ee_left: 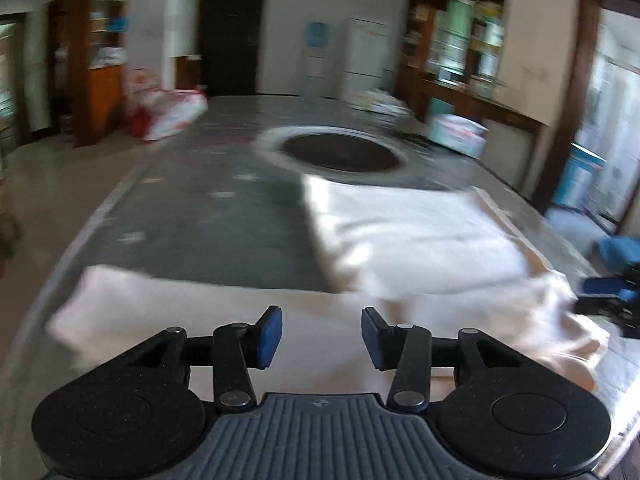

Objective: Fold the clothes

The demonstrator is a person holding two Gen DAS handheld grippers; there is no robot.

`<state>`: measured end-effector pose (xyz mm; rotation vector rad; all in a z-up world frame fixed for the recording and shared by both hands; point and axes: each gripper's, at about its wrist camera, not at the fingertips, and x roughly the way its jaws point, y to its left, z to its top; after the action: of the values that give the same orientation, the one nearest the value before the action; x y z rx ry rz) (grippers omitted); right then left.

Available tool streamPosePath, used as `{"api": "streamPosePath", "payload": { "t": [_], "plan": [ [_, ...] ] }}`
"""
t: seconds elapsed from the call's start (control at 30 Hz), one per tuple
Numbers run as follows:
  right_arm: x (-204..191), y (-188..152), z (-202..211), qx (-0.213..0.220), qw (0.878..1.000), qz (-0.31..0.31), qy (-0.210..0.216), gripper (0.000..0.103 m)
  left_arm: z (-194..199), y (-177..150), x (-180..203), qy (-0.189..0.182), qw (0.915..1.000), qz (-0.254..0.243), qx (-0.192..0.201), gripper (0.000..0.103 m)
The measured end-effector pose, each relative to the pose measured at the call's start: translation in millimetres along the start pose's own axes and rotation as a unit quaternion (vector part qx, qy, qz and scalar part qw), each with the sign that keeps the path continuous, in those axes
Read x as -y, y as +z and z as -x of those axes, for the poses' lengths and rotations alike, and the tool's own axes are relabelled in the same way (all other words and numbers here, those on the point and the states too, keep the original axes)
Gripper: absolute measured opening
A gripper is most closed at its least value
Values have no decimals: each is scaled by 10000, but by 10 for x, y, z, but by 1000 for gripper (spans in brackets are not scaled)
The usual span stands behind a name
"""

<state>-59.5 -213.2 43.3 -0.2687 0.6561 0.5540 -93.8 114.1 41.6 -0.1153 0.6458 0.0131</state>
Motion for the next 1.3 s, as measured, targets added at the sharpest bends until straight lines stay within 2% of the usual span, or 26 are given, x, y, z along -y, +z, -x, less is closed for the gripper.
{"api": "streamPosePath", "payload": {
  "t": [0.07,0.1,0.27,0.37,0.5,0.53,0.57,0.63,0.67,0.7,0.73,0.77,0.83,0.9,1.13,1.3],
  "plan": [
    [-37,27,-3,24,10000,41,24,45,28,-6,-215,411,9988,262,54,60],
    [-56,40,-5,36,10000,61,36,48,36,-9,-325,656,9971,374,83,60],
    [-118,84,-38,77,9999,62,121,49,26,-10,-766,1585,9832,875,241,77],
    [-129,94,-37,80,9999,66,124,49,-12,-1,-948,1836,9768,1064,277,78],
    [-139,98,-31,95,9999,49,130,51,-110,-6,-1085,1869,9747,1214,166,76],
    [-143,95,-33,97,9999,45,115,52,-130,-12,-1106,1839,9749,1252,124,74],
    [-141,92,-33,100,9999,29,114,52,-149,-19,-1121,1818,9748,1290,80,67],
    [-139,89,-36,97,9999,9,123,52,-178,-36,-1140,1832,9744,1301,51,60],
    [-142,88,-35,99,9999,8,115,52,-184,-43,-1140,1842,9746,1275,57,50],
    [-144,88,-31,106,9999,5,121,52,-185,-51,-1134,1848,9750,1229,72,45],
    [-146,88,-26,113,9999,2,127,52,-186,-58,-1128,1853,9755,1183,86,31],
    [-149,88,-22,119,9998,-1,133,52,-185,-61,-1133,1827,9759,1188,96,17],
    [-151,88,-8,152,9998,-17,140,52,-161,-50,-1134,1673,9775,1281,115,11],
    [-152,86,11,197,9997,-59,138,52,-115,-17,-1093,1461,9800,1342,154,10],
    [-129,65,73,318,9993,-150,144,52,200,314,-564,254,9920,1140,474,9],
    [-78,30,131,417,9987,-248,123,52,327,584,47,-812,9918,767,614,9]
  ]
}}
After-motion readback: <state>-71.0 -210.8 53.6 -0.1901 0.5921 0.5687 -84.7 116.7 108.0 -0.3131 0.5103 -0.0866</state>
